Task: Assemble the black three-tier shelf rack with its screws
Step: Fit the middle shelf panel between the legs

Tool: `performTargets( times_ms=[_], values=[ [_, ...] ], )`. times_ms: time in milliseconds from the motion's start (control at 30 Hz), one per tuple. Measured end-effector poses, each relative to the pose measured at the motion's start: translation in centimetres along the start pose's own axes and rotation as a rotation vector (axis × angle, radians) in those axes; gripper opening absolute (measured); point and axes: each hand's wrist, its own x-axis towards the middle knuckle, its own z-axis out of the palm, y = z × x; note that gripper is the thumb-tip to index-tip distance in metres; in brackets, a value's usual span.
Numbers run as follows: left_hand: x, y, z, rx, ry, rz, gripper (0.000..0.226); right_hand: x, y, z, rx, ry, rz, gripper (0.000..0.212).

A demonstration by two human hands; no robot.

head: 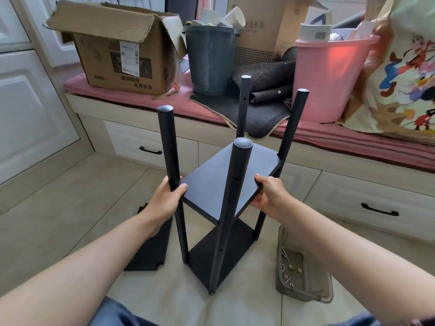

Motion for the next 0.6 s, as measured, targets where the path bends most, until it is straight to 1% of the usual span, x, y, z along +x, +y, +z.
performTargets(
  times_ms=[100,233,367,433,600],
  values=[
    [0.1,-0.2,0.5,0.001,0.0,-0.034,0.022,0.1,0.2,-0.1,0.01,-0.006,0.003,0.008],
    [0.3,-0.8,1.3,-0.035,-0.006,-0.141,0.026,0.1,1.1,-0.3,0.019,-0.01,0.035,0.008],
    [0.7,-1.1,1.7,-0.008,0.003,-0.178,0.032,0.2,1.4,-0.6,0.017,-0.042,0.028,0.012],
    [0.8,-1.2,1.8,0.006,0.001,-0.196,0.035,0.3,1.5,-0.6,0.019,-0.039,0.017,0.014],
    [0.8,-1.6,1.9,0.033,-0.017,-0.259,0.045,0.2,1.8,-0.2,0.022,-0.012,0.005,0.012]
  ],
)
